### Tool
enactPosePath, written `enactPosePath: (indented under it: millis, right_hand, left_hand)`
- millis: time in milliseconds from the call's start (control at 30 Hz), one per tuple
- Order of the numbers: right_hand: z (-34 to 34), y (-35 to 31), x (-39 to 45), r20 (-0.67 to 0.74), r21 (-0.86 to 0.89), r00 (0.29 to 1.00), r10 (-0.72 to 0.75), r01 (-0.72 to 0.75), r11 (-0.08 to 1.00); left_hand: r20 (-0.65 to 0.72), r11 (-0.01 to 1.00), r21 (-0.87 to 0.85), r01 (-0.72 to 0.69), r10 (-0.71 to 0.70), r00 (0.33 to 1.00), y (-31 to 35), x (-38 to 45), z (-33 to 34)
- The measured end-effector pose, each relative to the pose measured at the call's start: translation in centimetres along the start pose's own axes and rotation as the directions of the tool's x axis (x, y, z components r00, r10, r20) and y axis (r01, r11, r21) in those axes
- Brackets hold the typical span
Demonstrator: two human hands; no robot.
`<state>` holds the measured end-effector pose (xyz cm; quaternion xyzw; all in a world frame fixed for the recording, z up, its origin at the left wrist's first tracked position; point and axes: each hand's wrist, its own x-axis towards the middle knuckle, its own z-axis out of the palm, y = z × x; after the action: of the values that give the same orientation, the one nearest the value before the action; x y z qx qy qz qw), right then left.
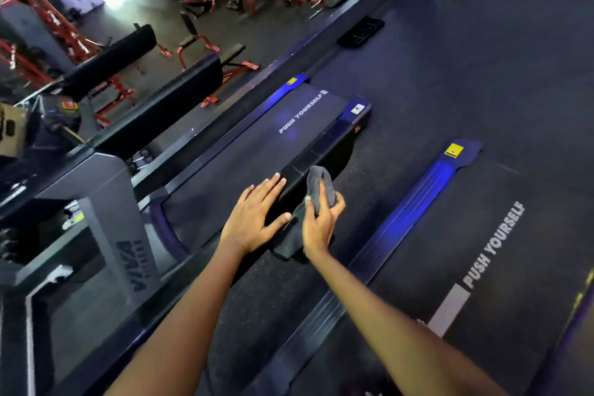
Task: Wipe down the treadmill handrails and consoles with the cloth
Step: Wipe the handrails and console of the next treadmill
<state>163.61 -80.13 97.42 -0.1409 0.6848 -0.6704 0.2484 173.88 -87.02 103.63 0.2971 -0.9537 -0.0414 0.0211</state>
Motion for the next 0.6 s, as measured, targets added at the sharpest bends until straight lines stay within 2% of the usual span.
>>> enactPosePath:
  millis: [167, 267, 333, 400, 467, 533, 600]
  right_hand:
    - [1.3, 0.9, 0.2, 0.032, -0.270, 0.999, 0.042, -0.032, 0.962]
    - [1.5, 0.9, 1.5, -0.005, -0.238, 0.999, 0.036, -0.036, 0.971]
    - [1.7, 0.2, 2.8, -0.086, -0.182, 0.995, 0.048, -0.063, 0.981]
    - [1.8, -0.6, 4.0, -0.161, -0.199, 0.985, 0.062, -0.094, 0.975]
    - [1.8, -1.0, 3.4, -0.182, -0.252, 0.983, -0.021, -0.026, 0.967]
    - [1.5, -0.3, 1.8, -0.122, -0.278, 0.983, -0.134, 0.096, 0.956]
    - [1.0, 0.6, 1.1, -0.082, -0.273, 0.981, -0.176, 0.147, 0.951]
  left_hand:
    - [0.006, 1.000, 0.020, 0.009, -0.009, 1.000, 0.1, 0.1, -0.1]
    - [0.023, 0.998, 0.059, 0.003, -0.004, 1.000, 0.0, 0.1, 0.1]
    - [0.039, 0.997, 0.072, 0.006, -0.009, 0.999, -0.2, 0.1, 0.3]
    - [0.045, 0.997, 0.076, 0.008, -0.011, 0.999, -0.3, 0.1, 0.4]
    - [0.045, 0.998, 0.067, 0.004, -0.007, 0.999, -0.4, 0.2, 0.4]
    - [0.046, 0.999, 0.049, 0.003, -0.006, 0.999, -0.3, 0.2, 0.3]
    - [0.045, 0.999, 0.039, 0.004, -0.006, 0.999, -0.2, 0.3, 0.3]
